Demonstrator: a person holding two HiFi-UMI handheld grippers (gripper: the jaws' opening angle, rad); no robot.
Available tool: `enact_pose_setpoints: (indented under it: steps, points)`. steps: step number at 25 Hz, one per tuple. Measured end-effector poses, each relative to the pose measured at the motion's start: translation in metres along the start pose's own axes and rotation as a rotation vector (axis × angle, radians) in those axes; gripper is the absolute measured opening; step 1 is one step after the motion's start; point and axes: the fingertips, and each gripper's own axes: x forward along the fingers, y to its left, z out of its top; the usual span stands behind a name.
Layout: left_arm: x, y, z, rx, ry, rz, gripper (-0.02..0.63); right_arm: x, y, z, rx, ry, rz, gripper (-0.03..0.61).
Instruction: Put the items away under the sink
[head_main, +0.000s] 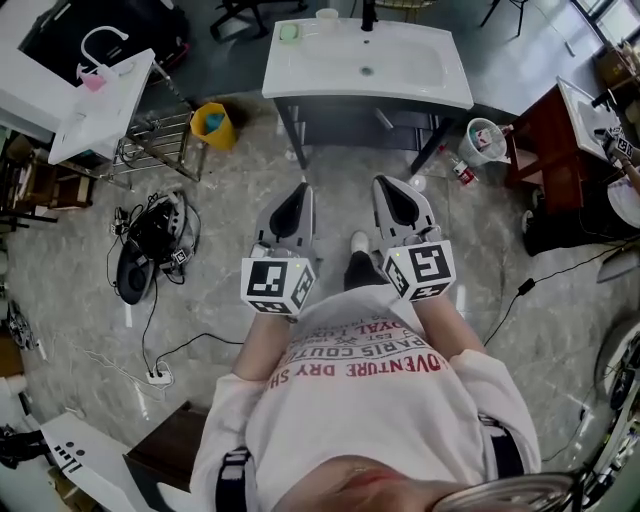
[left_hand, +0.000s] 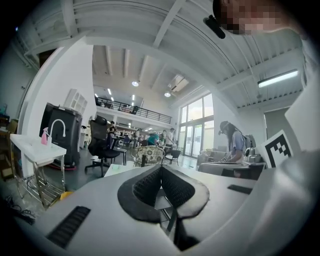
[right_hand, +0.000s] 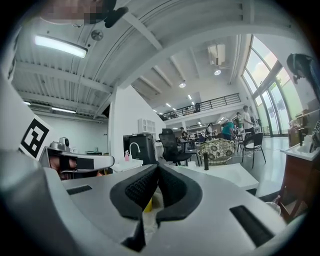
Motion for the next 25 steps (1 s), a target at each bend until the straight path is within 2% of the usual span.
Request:
enact_pose_setpoints:
  steps: [7,13,20,25]
  points:
    - [0.126,0.038,0.025,-0.005,-0.007,0.032,0.023,0.103,-0.087,0.025,-0.022,-0.006,0.026,0.025]
    - [0.214,0.061,0.026,-0.019,0.022,0.056,0.023,0.173,-0.150,0.029,-0.022,0.004,0.040,0.025]
    - [0.271,0.098,0.017,-0.030,0.060,0.058,0.023,0.235,-0.180,0.014,0.002,0.041,0.050,0.025]
    - [0.319,0.139,0.014,-0.027,0.074,0.026,0.023,0.292,-0.195,0.008,-0.002,0.049,0.036,0.025]
